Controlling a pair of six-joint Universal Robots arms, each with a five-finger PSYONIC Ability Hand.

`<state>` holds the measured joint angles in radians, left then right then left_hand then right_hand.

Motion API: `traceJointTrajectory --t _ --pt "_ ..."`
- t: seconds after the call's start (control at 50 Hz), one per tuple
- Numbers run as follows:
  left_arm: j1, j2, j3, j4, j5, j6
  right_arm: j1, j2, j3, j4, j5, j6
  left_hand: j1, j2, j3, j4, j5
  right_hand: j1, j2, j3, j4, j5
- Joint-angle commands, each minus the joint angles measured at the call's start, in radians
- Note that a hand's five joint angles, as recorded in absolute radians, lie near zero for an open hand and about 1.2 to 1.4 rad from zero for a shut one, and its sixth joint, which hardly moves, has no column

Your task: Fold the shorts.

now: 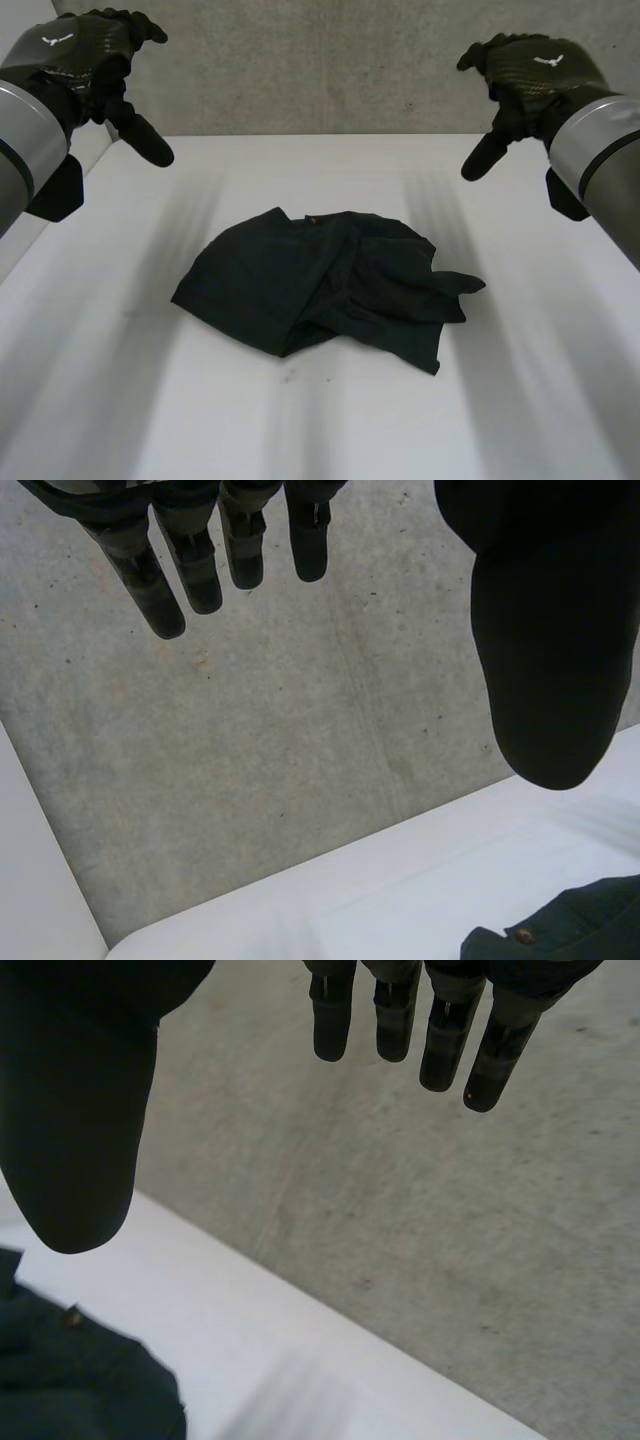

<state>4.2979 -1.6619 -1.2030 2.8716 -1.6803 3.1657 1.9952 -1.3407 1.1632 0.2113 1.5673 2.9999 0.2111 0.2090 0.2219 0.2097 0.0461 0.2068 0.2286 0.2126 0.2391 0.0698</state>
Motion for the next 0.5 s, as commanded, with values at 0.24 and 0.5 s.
traceJointTrajectory --t 0.24,0.5 --pt "-0.004 -0.354 -0.009 0.126 0.008 0.286 0.051 0.312 0.033 0.077 -0.096 -0.375 -0.037 -0.034 -0.047 -0.035 -0.046 -0.032 -0.054 -0.038 -0.065 -0.070" --pt "-0.007 -0.555 0.028 0.083 0.007 0.336 0.050 0.471 0.024 -0.107 -0.061 -0.346 0.401 0.403 0.390 0.402 0.391 1.189 1.168 1.184 1.157 1.152"
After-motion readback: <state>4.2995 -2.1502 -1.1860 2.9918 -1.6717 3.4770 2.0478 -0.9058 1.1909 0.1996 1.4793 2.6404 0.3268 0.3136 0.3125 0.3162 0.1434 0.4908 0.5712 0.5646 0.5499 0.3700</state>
